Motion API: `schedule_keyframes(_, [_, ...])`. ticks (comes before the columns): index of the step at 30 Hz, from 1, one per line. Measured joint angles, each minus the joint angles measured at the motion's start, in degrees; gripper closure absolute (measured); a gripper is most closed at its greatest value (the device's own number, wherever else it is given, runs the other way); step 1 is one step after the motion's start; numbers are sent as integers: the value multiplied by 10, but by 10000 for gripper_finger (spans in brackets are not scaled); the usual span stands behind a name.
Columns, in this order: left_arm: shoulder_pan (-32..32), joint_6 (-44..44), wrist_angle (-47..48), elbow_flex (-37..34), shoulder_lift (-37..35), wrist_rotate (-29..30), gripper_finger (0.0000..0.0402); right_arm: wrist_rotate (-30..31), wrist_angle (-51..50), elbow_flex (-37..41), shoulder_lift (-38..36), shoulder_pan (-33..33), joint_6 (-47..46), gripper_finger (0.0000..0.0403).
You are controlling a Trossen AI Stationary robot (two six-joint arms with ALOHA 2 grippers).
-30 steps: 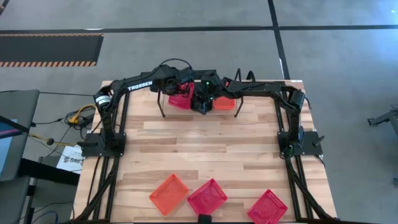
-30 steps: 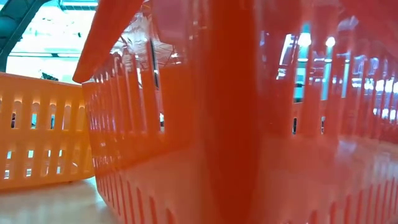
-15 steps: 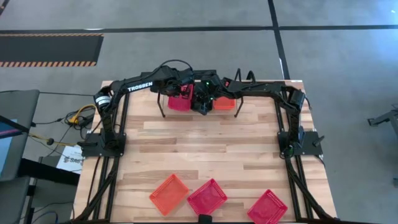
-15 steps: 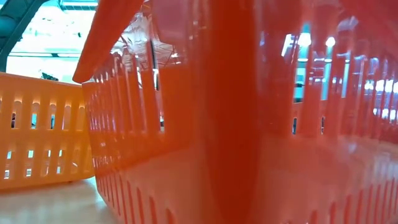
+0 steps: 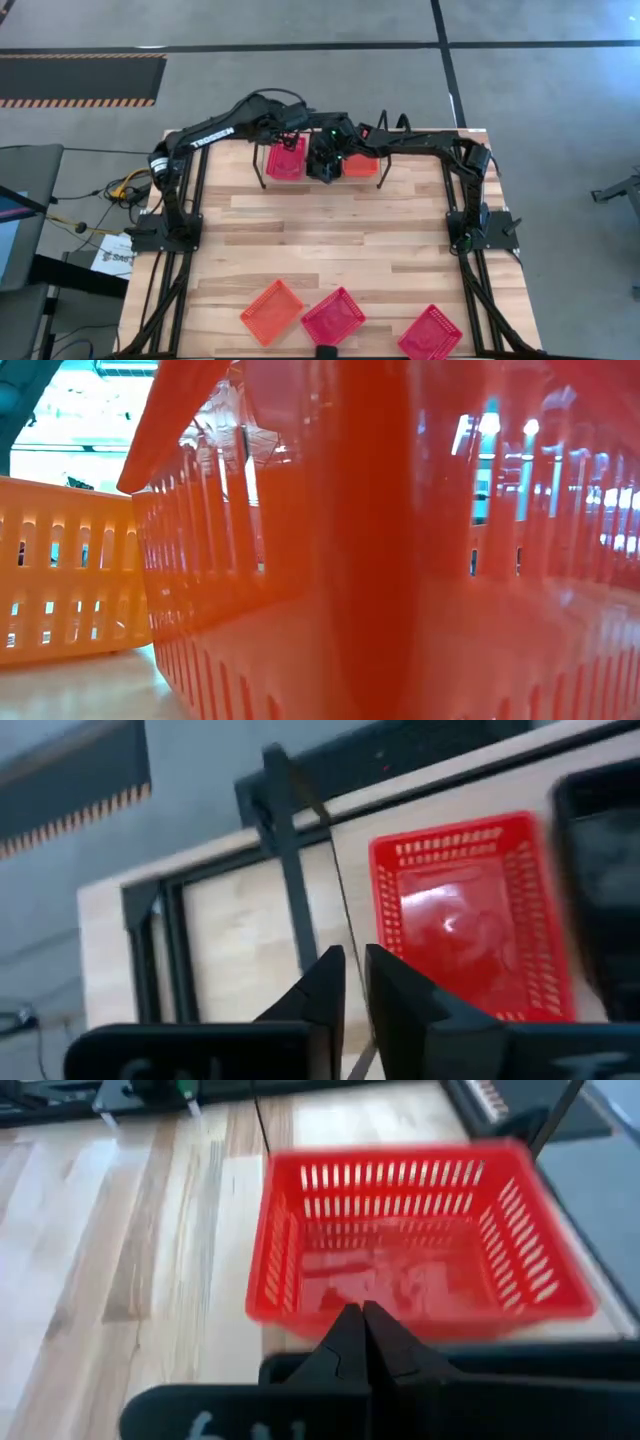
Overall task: Stack baskets on shelf by color
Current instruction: Put the top red bin on the shelf
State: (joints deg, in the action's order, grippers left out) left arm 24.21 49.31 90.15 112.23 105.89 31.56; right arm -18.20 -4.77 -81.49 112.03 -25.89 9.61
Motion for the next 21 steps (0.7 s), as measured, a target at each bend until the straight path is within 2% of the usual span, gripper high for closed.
schedule_keyframes(5, [-47,-22,1,45,-40,65,393,-50,-111,-70,-1,5,42,403])
schedule_keyframes(10, [-90,-16,-1,48,-106,116,400,-59,-197,-114,-2,61,107,403])
schedule_keyframes(14, [-118,-22,-1,48,-155,137,401,-58,-189,-118,-1,113,119,403])
schedule_keyframes(17, [-136,-31,-1,48,-184,139,401,-23,-160,-119,16,141,120,403])
schedule_keyframes(21, [-159,-43,-1,47,-207,156,401,-1,-124,-118,49,148,116,403])
